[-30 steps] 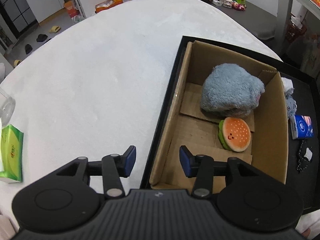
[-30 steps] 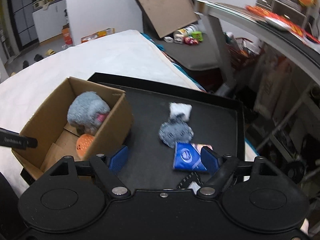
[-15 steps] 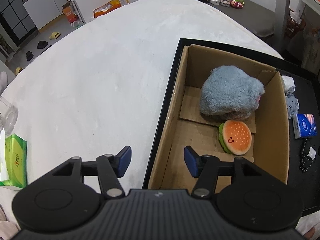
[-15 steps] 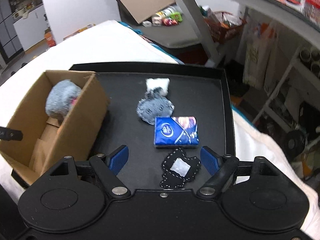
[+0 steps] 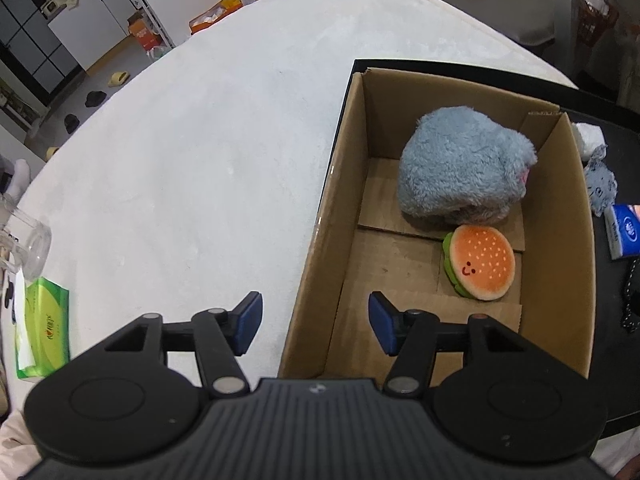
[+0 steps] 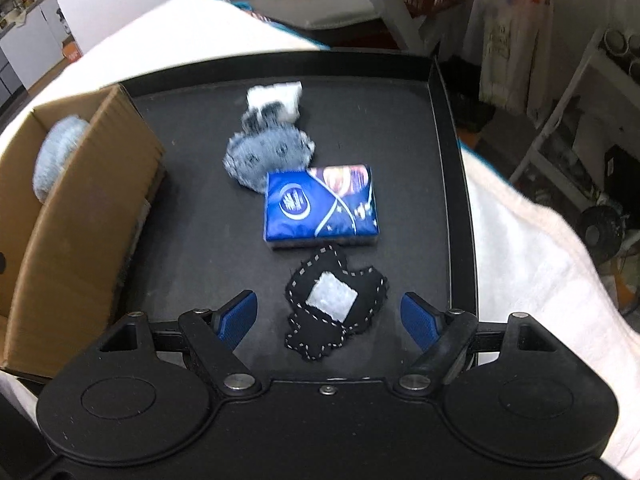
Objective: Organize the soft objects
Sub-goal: 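Move the right tool to the black felt piece and close on it, then carry the black felt piece with the right tool into the box and release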
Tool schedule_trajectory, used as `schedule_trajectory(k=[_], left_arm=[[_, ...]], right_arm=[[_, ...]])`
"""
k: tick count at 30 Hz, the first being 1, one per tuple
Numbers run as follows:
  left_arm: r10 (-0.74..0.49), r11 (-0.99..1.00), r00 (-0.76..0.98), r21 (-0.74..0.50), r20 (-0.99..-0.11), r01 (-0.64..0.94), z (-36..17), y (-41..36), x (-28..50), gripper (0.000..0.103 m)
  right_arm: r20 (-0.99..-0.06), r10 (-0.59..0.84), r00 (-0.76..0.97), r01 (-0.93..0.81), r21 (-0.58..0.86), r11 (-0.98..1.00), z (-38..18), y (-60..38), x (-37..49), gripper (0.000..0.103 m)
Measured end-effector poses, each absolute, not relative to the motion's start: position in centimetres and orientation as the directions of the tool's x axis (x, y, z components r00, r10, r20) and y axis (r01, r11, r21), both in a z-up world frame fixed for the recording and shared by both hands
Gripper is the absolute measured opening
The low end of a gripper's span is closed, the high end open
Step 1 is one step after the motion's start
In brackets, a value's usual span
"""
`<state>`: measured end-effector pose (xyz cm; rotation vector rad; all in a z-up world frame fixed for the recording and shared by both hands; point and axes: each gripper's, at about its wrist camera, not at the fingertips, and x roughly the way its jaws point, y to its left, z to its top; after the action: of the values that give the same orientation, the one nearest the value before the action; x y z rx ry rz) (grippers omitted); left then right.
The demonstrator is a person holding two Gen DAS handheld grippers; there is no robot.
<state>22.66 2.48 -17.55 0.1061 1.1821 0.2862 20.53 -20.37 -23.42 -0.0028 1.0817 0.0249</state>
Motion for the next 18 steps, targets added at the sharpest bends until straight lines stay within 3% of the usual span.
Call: schedule_trajectory(k=[1,3,5,18], left_arm=[[0.278,0.959,0.347,0.234,-0.896,-0.163,-17.6,2.4,22.7,0.057],[0.28,0.958,0.345,0.24,-0.896,-0.155,-17.7,2.0,22.8,0.057],[0.283,0.958,0.343,0.246,-0.896,-0.147,-17.8,1.6,22.9,0.057],[0.244,0.969,0.361,0.214,-0.9,-0.122,-17.3,1.0,22.5,0.057]], right_arm=[[-0.889,0.018,0.457,-0.02,0.01,1.0,-23.8,-20.5,20.6,0.072],[-0.908,0.006,0.419,-0.002,0.006,1.0,-24.7,-20.8,20.9,0.048],[-0.903,-0.012,0.428,0.002,-0.012,1.0,-24.7,-21.0,20.9,0.039],[-0.877,0.058,0.476,-0.01,0.061,0.998,-22.6,-20.9,20.6,0.033]])
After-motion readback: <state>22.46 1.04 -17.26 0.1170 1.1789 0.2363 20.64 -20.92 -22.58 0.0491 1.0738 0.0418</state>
